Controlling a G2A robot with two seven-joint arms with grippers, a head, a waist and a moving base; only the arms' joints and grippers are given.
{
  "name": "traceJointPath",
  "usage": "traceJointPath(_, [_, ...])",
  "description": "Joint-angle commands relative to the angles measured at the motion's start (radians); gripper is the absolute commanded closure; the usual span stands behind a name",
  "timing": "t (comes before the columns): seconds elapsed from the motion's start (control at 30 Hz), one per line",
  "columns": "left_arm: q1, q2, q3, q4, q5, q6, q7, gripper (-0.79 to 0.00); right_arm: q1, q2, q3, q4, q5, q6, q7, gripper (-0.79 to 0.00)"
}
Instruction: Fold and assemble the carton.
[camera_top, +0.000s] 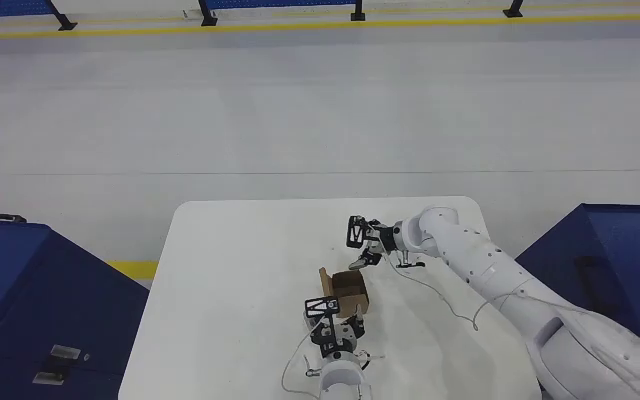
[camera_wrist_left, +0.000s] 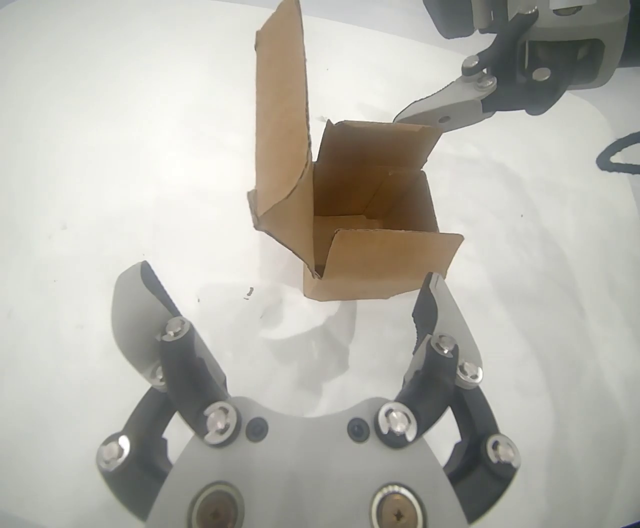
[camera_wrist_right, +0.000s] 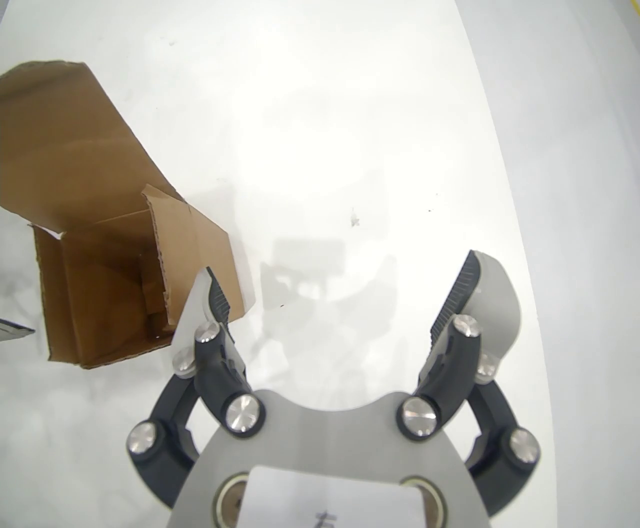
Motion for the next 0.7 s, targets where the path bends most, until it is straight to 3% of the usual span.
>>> traceJointPath(0.0, [0.000,-0.014,-0.009,0.013,0.005,0.000,0.004,-0.785,0.000,-0.004,0.001,0.005,-0.014,-0.005,-0.014,-0.785])
traceJointPath(0.33, [-0.006,-0.062,-0.051,0.057,0.024,0.000,0.013,-0.785,-0.005,-0.013,0.017,0.015,-0.057,-0.051,-0.059,-0.785])
traceJointPath(0.67, [-0.003,-0.084,-0.098,0.098,0.071,0.000,-0.026,-0.785,-0.015,-0.018,0.036,-0.010,-0.092,-0.082,-0.059,-0.785])
